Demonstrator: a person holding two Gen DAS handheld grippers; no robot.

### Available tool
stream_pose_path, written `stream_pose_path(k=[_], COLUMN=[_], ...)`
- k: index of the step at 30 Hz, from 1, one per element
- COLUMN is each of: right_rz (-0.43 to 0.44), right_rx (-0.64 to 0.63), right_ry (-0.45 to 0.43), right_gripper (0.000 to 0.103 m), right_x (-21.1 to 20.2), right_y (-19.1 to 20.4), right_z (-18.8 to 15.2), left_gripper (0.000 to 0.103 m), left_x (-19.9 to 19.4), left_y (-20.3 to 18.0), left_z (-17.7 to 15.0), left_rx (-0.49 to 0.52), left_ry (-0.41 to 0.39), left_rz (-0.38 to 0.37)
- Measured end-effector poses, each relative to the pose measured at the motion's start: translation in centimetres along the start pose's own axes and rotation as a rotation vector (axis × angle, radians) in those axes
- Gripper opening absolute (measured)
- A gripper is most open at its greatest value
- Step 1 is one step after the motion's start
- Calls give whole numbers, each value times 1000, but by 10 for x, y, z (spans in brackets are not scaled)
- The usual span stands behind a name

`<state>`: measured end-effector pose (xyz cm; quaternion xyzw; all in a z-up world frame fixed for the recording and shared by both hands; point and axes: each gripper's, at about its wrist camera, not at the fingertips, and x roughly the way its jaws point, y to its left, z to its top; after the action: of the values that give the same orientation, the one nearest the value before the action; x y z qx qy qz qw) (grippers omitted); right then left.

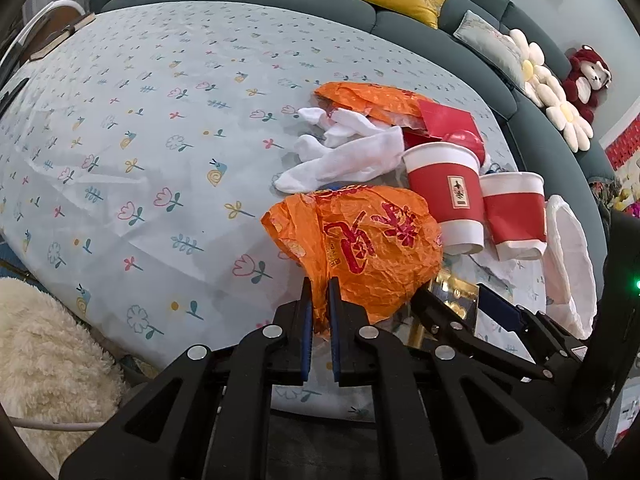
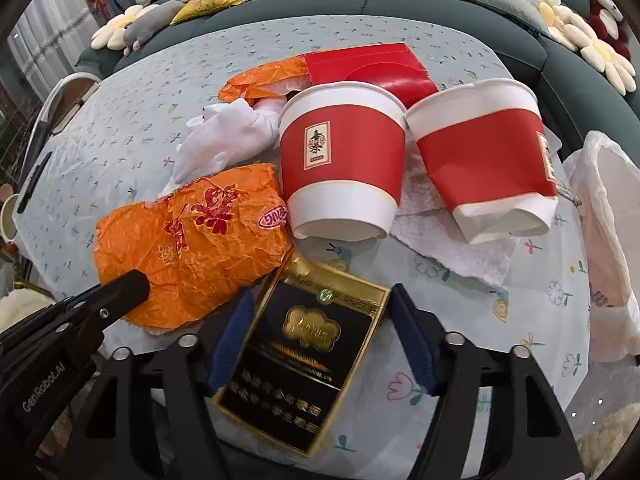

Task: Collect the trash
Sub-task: 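Grasp the black-and-gold cigarette box with the right gripper, then carry the orange bag in the left gripper over the bin while the right carries the box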

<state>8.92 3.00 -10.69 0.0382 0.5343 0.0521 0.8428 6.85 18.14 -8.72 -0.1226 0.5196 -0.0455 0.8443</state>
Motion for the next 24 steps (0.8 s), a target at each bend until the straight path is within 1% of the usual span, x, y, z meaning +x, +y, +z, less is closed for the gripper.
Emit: stream_pose_path(k=[7,11,19,24], right_rz=[7,-1,-10,-9], right_rx=[36,78,159,181], right_ry=[-36,-65,-146,-194], right_gripper=[60,60,60,60], right_x=[-20,-33,-67,-84], right_y=[-20,-36,-71,-81], right_z=[-8,-11,-9,-8], left_gripper=[6,6,6,6], left_x=[-9,-16,-34,-50], left_y=[-10,-18,-42,-60], left_z=[-6,-11,-15,-16], left_rx=[23,47,113,148], left_ry=[0,-11,-49,-80], left_rz=[-10,-14,-38,-62])
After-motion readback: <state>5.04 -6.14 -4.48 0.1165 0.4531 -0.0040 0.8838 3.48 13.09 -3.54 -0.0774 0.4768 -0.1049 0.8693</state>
